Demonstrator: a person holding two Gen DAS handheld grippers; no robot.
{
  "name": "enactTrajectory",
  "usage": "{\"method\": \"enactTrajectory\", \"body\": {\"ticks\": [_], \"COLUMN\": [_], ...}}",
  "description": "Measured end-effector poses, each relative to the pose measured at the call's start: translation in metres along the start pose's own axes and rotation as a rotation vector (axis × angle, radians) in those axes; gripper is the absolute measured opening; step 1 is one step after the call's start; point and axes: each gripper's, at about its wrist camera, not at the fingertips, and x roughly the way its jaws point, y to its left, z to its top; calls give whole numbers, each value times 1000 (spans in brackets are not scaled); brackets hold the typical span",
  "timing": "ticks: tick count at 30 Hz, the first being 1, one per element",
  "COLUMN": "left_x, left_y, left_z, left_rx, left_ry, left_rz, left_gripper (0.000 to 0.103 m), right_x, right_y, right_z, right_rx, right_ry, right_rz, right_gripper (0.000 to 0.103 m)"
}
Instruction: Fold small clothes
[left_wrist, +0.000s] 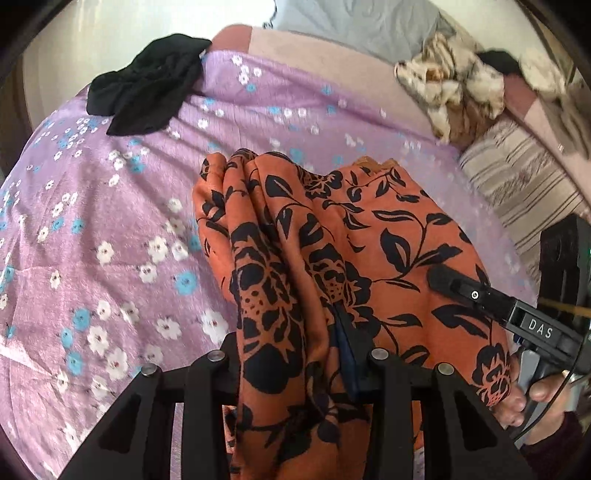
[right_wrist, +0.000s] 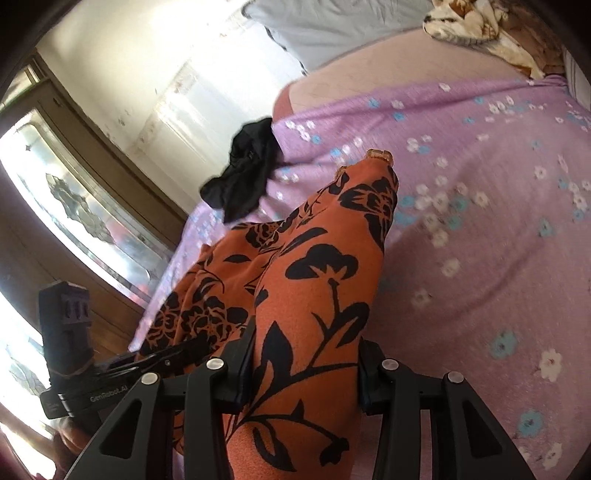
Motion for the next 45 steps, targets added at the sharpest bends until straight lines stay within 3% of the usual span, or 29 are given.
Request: {"method": "enactTrajectory", "body": {"ticks": [6, 13, 25, 29, 34, 40, 45], "left_x": [10, 14, 15, 15, 16, 18, 18], "left_y": [-8, -15, -25, -25, -25, -26, -26], "left_z": [-8, -10, -12, -12, -12, -12, -12], "left_rx": [48, 105, 156, 155, 155, 154, 158], "left_ry": [20, 18, 9, 11, 12, 11, 12], "left_rz": [85, 163, 222, 223, 226, 231, 230], "left_gripper": [41, 47, 49, 50, 50, 51, 53], "right_x": [16, 22, 18, 8, -16, -21, 8], "right_y": [-21, -31, -30, -29, -26, -3, 4], "right_z": [-9, -9, 3, 11, 24, 29, 25], "right_rx": [33, 126, 185, 170, 138, 63, 72], "right_ry": [85, 147, 170, 144, 22, -78, -4], "right_rz": [-18, -23, -66, -115, -213, -142, -114], "right_gripper": [47, 61, 62, 62, 62, 62, 56]}}
